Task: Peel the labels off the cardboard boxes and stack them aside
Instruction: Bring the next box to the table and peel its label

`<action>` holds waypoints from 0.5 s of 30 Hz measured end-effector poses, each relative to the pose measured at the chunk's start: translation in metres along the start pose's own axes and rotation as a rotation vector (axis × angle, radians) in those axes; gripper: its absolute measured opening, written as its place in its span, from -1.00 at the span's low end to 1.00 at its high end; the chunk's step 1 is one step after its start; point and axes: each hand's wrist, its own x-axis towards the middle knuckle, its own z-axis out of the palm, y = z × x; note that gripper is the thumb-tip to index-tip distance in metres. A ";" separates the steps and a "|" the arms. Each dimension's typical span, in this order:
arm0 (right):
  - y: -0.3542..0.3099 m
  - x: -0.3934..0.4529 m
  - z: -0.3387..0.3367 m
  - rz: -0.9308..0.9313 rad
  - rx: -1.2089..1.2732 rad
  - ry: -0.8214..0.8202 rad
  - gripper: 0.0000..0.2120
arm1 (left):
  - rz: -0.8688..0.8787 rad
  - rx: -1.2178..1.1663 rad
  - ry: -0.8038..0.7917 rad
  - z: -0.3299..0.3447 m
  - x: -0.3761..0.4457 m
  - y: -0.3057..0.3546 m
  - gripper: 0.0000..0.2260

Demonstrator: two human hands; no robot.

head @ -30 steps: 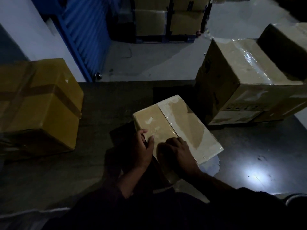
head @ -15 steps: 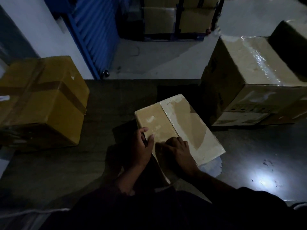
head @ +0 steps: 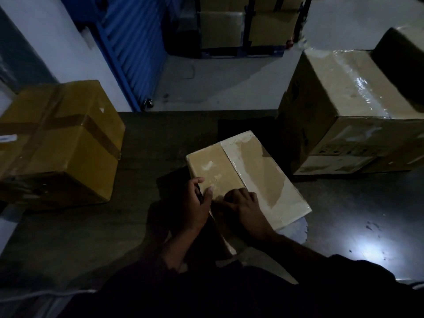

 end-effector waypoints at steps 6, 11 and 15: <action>-0.004 0.003 -0.005 0.113 0.043 0.008 -0.68 | -0.007 -0.004 -0.007 0.001 0.000 -0.006 -0.69; 0.007 0.008 -0.012 0.234 0.056 0.007 -0.69 | -0.030 -0.011 -0.028 0.000 0.000 -0.005 -0.71; -0.001 0.005 -0.012 0.102 0.082 -0.034 -0.66 | -0.028 -0.012 -0.034 0.000 0.000 -0.003 -0.71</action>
